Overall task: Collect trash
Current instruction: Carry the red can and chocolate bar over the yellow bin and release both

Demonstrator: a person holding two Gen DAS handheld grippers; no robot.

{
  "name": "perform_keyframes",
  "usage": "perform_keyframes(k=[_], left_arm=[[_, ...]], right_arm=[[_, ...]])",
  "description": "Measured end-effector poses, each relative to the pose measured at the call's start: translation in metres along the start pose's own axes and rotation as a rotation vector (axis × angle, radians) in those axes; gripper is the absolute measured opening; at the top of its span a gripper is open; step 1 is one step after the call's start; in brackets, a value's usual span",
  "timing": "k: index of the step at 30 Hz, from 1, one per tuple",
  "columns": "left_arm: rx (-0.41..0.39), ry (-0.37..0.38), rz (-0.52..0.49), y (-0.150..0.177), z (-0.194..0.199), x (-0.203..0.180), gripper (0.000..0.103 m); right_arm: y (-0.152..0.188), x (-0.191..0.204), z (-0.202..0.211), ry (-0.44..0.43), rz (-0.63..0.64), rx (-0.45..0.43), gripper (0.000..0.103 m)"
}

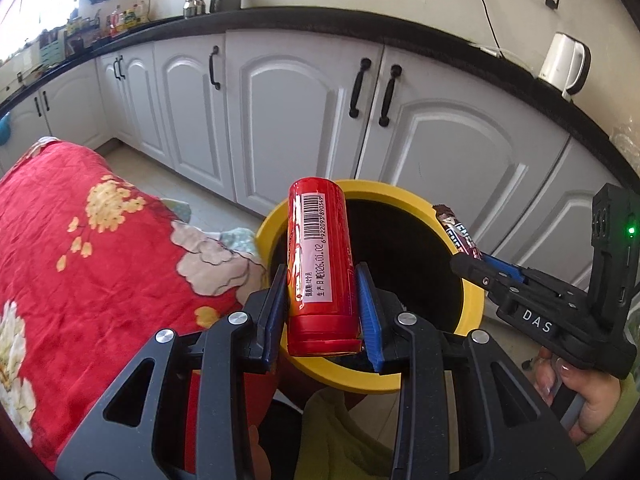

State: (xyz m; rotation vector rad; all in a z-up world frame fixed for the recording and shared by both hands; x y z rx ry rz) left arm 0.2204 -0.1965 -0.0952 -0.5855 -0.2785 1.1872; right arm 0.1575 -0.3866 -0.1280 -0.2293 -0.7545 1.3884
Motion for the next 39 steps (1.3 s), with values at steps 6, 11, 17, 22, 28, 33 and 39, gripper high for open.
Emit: perform_keyframes(k=[6,11,17,22,28,33,39], left_arm=[[0.031,-0.009,-0.010,0.000,-0.016,-0.005,0.026],[0.051,-0.012,-0.012,-0.001,-0.026,-0.007,0.026],[0.073,-0.006,-0.010,-0.004,-0.037,-0.008,0.026],[0.082,0.003,-0.006,-0.012,-0.042,-0.007,0.026],[0.111,0.031,0.018,-0.020,-0.052,-0.003,0.026],[0.135,0.049,0.025,-0.024,-0.061,-0.003,0.026],[0.148,0.055,0.035,-0.024,-0.066,-0.002,0.026]], right_arm=[[0.006,-0.006,-0.009,-0.001,-0.007,0.027,0.030],[0.010,-0.008,-0.016,-0.006,-0.011,0.049,0.030],[0.016,-0.006,-0.020,-0.012,-0.004,0.072,0.030],[0.015,-0.004,-0.024,-0.018,0.004,0.087,0.030],[0.016,0.001,-0.030,-0.026,0.020,0.109,0.030],[0.017,0.004,-0.032,-0.028,0.028,0.115,0.030],[0.017,0.003,-0.032,-0.021,0.022,0.110,0.031]])
Point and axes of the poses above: each gripper's, at about its wrist camera, not at the fingertips, and z roughly against the way its jaws point, x to its left, y to its underside, the point moved 1 cm from there along -z, roughly the way its jaws point, and after that the axes turned 10 degrees about x, right-handed, at the moved point
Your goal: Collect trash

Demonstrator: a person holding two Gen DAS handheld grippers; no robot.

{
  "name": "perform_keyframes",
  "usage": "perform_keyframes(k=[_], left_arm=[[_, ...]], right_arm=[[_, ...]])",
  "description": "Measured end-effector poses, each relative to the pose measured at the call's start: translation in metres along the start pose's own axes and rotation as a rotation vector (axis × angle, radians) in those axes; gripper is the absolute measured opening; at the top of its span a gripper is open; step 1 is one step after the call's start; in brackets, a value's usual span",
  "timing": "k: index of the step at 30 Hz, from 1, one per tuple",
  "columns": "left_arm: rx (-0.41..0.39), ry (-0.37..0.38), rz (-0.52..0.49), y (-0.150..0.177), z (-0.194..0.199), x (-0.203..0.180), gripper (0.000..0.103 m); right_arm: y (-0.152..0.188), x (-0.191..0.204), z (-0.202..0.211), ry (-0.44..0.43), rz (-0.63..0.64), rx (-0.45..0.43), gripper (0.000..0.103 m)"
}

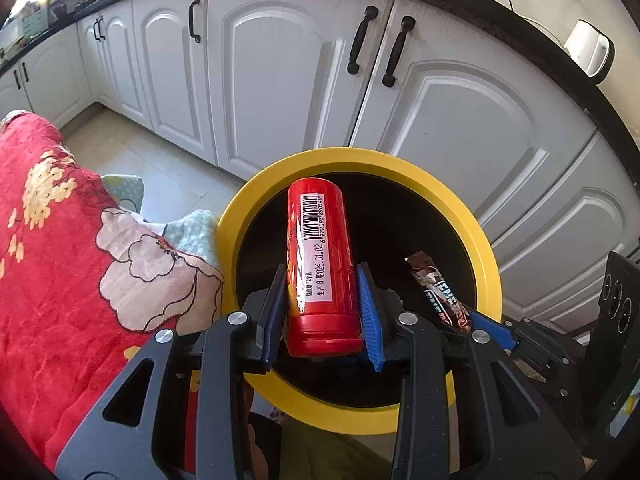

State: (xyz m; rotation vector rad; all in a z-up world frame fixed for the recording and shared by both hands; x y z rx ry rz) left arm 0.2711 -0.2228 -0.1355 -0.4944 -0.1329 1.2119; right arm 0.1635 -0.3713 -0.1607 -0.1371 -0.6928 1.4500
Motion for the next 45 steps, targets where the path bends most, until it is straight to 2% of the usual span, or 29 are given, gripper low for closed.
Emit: perform_keyframes(k=[6,8,13,18,24,27,33,45], left_arm=[[-0.001,0.002,0.012,0.000,0.003,0.003,0.028],[-0.002,0.003,0.014,0.000,0.004,0.004,0.033],[-0.004,0.000,0.020,0.002,0.010,0.007,0.042],[-0.029,-0.011,0.033,0.006,0.025,0.013,0.067],[-0.067,-0.019,0.042,0.017,0.050,0.021,0.089],[-0.085,-0.018,0.042,0.024,0.063,0.025,0.092],[-0.134,-0.021,0.032,0.041,0.095,0.030,0.092],[-0.182,-0.056,0.032,0.087,0.146,0.041,0.092]], right_arm=[[0.000,0.001,0.002,0.007,-0.004,-0.008,0.033],[0.000,0.000,0.004,0.012,-0.008,-0.014,0.038],[-0.001,-0.003,0.008,0.020,-0.010,-0.025,0.039],[0.001,0.000,0.024,0.041,-0.002,-0.055,0.052],[0.006,0.012,0.050,0.065,0.027,-0.109,0.073],[0.009,0.022,0.062,0.076,0.038,-0.138,0.084],[0.014,0.043,0.082,0.099,0.070,-0.178,0.094],[0.036,0.080,0.113,0.162,0.120,-0.232,0.096]])
Point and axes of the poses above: each gripper's, at about its wrist camera, not at the fingertips, and z roughly against the way its jaws point, x to its left, y to its underside, the point moved 1 cm from there along -z, roughly the way its jaws point, and after that the axes turned 10 degrees about x, right-handed, at the moved point
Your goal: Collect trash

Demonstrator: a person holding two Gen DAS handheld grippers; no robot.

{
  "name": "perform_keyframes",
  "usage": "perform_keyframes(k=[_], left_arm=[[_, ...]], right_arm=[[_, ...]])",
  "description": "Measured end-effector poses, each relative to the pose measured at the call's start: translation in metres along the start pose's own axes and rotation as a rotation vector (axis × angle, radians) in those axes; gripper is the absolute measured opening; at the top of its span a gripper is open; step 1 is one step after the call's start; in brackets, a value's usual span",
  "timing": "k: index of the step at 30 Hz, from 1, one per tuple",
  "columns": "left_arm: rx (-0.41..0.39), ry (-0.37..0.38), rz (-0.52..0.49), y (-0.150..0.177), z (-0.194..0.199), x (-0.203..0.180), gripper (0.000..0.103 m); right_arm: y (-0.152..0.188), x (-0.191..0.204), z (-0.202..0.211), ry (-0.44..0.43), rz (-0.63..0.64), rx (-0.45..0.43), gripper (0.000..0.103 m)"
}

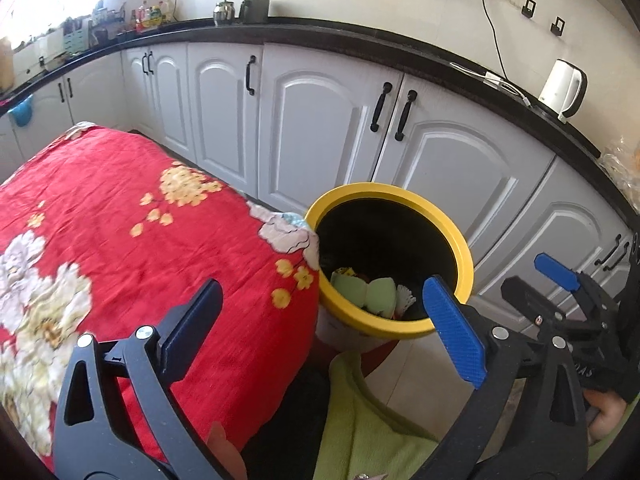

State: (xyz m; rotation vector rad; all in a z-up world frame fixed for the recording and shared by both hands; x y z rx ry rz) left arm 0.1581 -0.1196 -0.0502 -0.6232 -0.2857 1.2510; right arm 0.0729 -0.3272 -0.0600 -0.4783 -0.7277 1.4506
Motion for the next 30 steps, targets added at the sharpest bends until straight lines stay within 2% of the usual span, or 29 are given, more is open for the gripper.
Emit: perform_keyframes(k=[7,14,18,26,30], left_arm=[[-0.058,-0.047,0.019,0.025,0.028,0.009,0.092],[-0.180,-0.125,0.034,0.052,0.058,0.015,0.092],[-0.270,-0.157,0.030,0.071,0.076,0.017,0.092],[-0.384,-0.173,0.066,0.088,0.100,0.026,0.092],[-0.420,-0.168,0.068,0.093,0.106,0.026,0.092]], right_arm=[[0.015,0.026,0.023,0.015,0.025,-0.049,0.097],[0.037,0.055,0.056,0.030,0.082,-0.239,0.097],[0.045,0.060,0.070,0.029,0.072,-0.317,0.097],[0.056,0.055,0.096,0.065,0.041,-0.457,0.097],[0.057,0.056,0.099,0.052,0.043,-0.483,0.097]])
Point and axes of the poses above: each gripper's, at about its wrist camera, not at the fingertips, and z roughly against the way its jaws point, x to its left, y to its underside, the point moved 1 cm from there along -z, roughly the way its jaws point, and after that the axes turned 10 degrees about x, right-handed, at the moved point
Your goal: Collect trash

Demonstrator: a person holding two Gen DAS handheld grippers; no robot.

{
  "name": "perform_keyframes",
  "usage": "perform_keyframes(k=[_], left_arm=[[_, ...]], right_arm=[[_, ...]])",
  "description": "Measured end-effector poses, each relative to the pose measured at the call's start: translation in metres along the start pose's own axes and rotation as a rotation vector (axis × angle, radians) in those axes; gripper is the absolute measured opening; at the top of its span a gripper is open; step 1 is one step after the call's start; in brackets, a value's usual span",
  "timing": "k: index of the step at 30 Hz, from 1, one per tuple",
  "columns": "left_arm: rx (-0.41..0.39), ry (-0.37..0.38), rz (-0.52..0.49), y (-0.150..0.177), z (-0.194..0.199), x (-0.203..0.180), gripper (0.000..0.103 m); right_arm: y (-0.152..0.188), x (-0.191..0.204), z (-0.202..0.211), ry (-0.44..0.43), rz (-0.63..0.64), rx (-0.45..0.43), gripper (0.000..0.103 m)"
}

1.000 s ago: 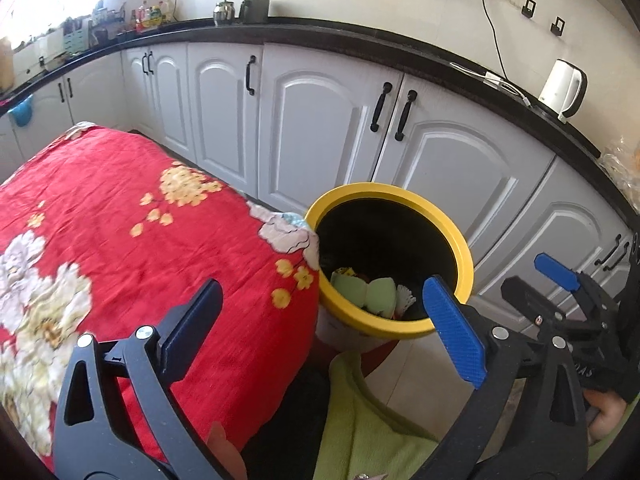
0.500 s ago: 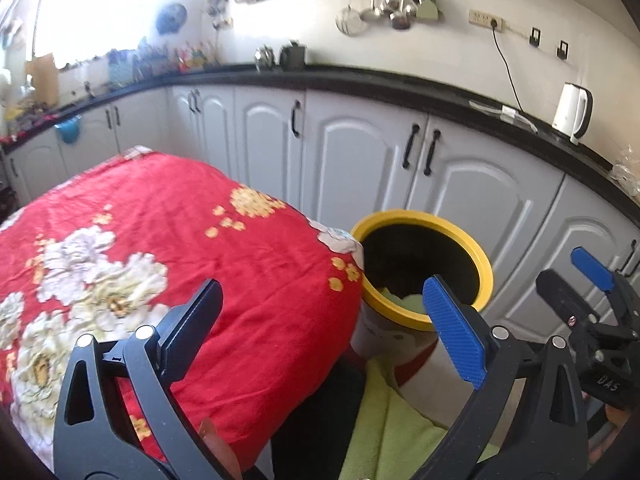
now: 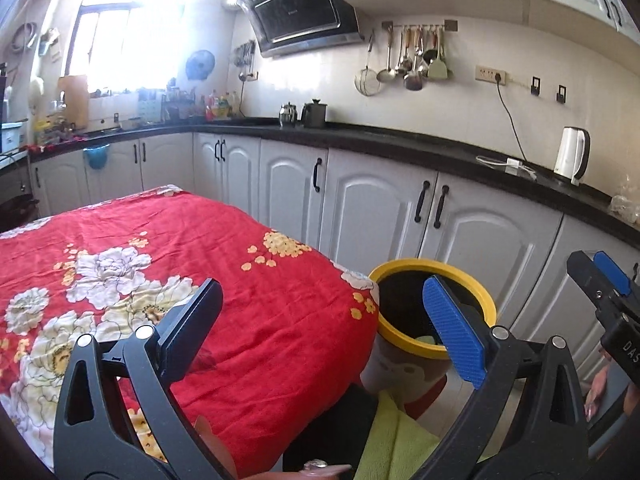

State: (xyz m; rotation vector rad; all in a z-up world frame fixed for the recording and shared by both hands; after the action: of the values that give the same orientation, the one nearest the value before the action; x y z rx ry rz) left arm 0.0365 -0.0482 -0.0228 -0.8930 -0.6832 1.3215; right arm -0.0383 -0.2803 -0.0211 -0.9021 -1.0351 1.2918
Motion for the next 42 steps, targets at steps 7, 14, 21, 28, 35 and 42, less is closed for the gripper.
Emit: perform_keyframes(k=[7,14,21,28,35,42], left_arm=[[-0.024,0.011,-0.019,0.003,0.002,-0.004,0.092],[-0.022,0.012,-0.021,0.004,0.000,-0.004,0.092],[-0.026,0.014,-0.019,0.005,-0.001,-0.003,0.092],[-0.029,0.011,-0.020,0.005,0.000,-0.003,0.092],[-0.029,0.012,-0.019,0.006,0.000,-0.003,0.092],[-0.029,0.012,-0.019,0.006,-0.001,-0.003,0.092]], right_arm=[[0.004,0.007,-0.005,-0.004,0.020,0.002,0.097],[0.009,0.014,-0.009,-0.012,0.042,0.018,0.097],[0.009,0.015,-0.008,-0.016,0.049,0.017,0.097],[0.009,0.015,-0.008,-0.018,0.048,0.016,0.097],[0.009,0.015,-0.008,-0.018,0.047,0.016,0.097],[0.009,0.014,-0.008,-0.019,0.047,0.017,0.097]])
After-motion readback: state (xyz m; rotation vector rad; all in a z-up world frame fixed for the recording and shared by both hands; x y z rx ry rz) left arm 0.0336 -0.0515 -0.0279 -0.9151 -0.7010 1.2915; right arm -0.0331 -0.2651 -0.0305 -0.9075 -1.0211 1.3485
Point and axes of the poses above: each gripper's, at about its wrist camera, not at the fingertips, and z roughly against the way its jaws point, x to its left, y to its underside, the point moved 1 cm from there along -z, roughly the way its jaws point, and after that the axes turned 10 degrees about x, right-handed, at the moved point
